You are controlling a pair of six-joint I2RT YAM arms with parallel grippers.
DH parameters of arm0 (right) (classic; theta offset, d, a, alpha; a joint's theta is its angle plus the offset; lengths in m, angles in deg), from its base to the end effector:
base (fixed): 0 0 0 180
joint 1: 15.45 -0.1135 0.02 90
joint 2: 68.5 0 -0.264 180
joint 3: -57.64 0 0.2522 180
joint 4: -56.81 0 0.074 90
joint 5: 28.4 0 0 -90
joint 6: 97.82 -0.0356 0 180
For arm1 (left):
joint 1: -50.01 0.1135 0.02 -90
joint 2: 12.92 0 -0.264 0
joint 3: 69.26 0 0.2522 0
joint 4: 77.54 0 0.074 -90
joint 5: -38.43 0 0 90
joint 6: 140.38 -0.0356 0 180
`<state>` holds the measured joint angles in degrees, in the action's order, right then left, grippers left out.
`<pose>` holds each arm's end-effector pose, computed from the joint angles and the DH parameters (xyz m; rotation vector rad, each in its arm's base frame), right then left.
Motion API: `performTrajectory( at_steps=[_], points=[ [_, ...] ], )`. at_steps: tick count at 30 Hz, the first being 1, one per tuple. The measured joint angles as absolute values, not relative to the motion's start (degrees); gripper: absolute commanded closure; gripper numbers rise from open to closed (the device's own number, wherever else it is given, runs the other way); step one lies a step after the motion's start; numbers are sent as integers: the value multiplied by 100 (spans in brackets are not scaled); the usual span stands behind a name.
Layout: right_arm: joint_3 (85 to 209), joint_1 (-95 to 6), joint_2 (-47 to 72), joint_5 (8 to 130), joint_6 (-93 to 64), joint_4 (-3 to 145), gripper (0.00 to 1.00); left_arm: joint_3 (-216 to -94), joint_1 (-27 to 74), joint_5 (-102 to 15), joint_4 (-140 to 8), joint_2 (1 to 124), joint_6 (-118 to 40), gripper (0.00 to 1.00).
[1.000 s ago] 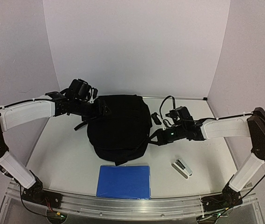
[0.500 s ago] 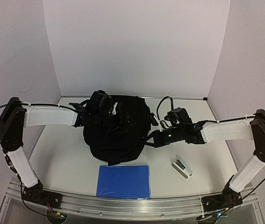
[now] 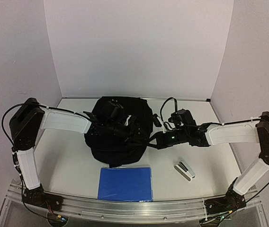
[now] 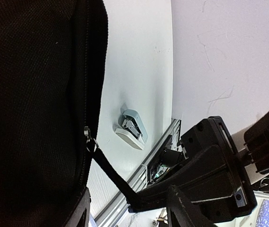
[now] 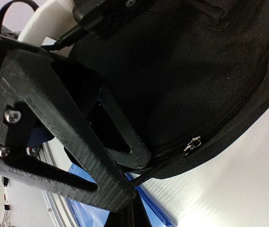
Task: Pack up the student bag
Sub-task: Adjust the student bag at the center of the board.
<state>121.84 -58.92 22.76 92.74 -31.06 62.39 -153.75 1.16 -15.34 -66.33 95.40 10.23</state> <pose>0.2329 0.2461 0.2064 -0.7468 2.1961 1.2234 0.2591 -0.3284 0.2032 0.1739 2.6344 -1.5969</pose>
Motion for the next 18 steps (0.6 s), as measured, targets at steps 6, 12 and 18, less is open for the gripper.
performTrajectory(
  at_steps=[6,12,18],
  points=[
    [12142,-5901,2274,9274,-3106,6238,100,-15537,86,-1421,-6696,9761,1121,54],
    [12134,-5918,2276,9274,-3106,6230,100,-15656,67,-1403,-6757,9925,1146,64],
    [12111,-5922,2276,9271,-3106,6201,100,-15724,58,-1406,-6796,10070,1233,90]
  ],
)
